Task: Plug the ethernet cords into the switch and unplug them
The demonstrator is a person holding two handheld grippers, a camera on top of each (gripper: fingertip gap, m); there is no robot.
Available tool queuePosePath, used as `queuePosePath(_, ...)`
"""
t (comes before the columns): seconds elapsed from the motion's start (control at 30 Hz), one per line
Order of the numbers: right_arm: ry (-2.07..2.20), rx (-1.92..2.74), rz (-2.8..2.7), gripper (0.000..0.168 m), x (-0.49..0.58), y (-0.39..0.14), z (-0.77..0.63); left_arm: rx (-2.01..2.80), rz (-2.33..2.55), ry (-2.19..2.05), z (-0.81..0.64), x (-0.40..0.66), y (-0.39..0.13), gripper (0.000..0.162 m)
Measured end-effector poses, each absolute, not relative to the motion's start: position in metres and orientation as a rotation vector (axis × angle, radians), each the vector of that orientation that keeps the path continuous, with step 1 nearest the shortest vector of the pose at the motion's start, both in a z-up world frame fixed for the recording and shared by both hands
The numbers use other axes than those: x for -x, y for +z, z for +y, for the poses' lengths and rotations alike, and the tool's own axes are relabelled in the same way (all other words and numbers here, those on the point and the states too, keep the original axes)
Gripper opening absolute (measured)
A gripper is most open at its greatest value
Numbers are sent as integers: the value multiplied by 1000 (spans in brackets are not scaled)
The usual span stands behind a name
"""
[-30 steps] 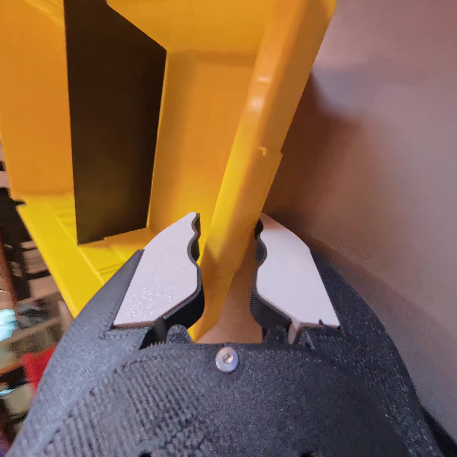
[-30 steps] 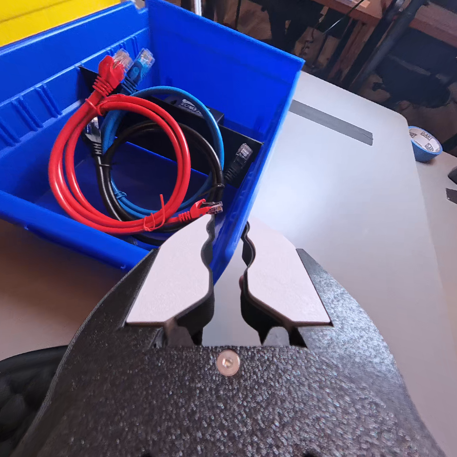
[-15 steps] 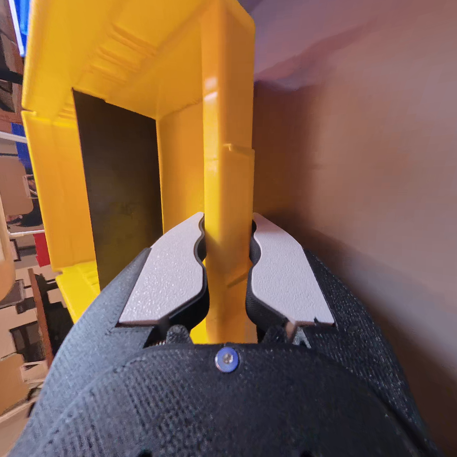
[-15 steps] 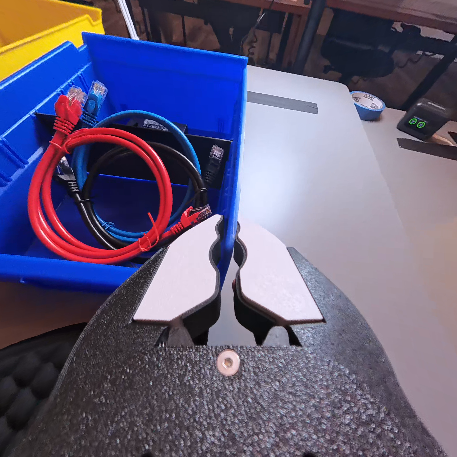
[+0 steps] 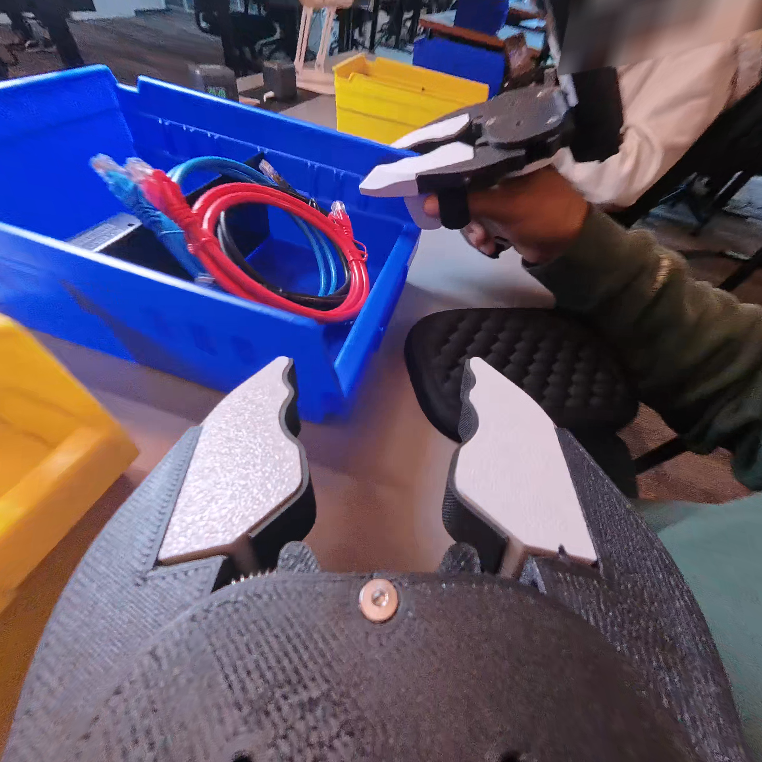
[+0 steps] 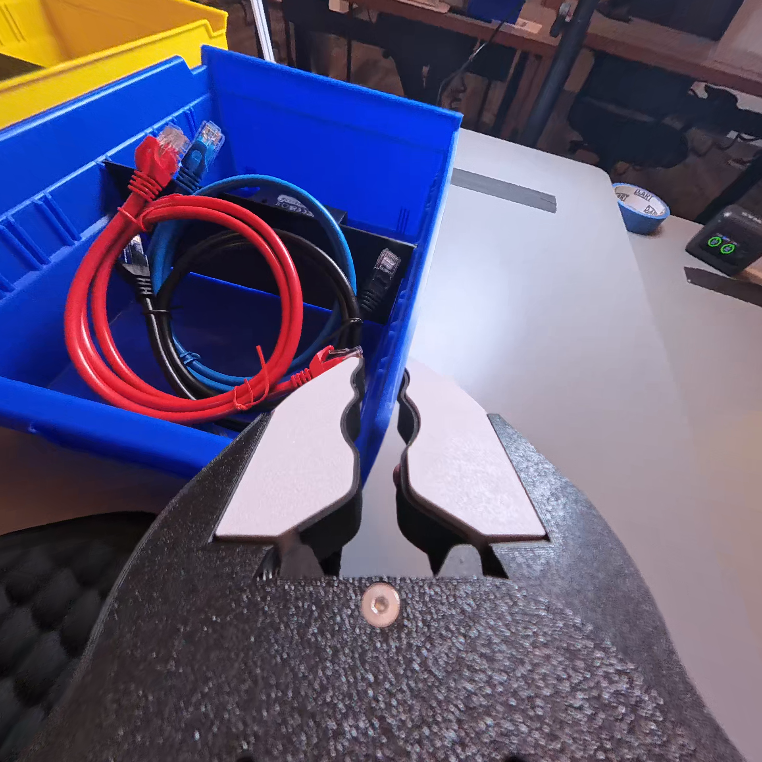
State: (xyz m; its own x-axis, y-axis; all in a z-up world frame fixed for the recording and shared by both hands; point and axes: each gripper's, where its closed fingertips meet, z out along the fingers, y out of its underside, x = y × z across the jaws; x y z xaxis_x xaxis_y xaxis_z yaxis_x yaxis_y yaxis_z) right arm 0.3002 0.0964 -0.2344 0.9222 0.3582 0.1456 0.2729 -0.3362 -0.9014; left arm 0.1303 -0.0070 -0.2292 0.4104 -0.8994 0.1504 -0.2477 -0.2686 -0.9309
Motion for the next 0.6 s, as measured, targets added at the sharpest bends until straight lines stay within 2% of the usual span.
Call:
queuePosePath(0.13,17,1958,-411,12,-303,-232,86,1789,1049,-575,11,-133,-241,63)
queuePosePath(0.37,-9,1911,-309,13,-294,-209,49,1837,900,-678,19,-125,-244,63)
queuePosePath(0.43,-31,1907,-299,15,-288,-208,40,1833,859,-644,27,-120,-244,52)
queuePosePath(0.53,-36,1882,-288,17,-284,-205,27,1838,836,-599,37,-109,-244,20)
queuePosePath(0.6,-28,1848,-288,18,-281,-201,18,1832,869,-599,35,-108,-244,18)
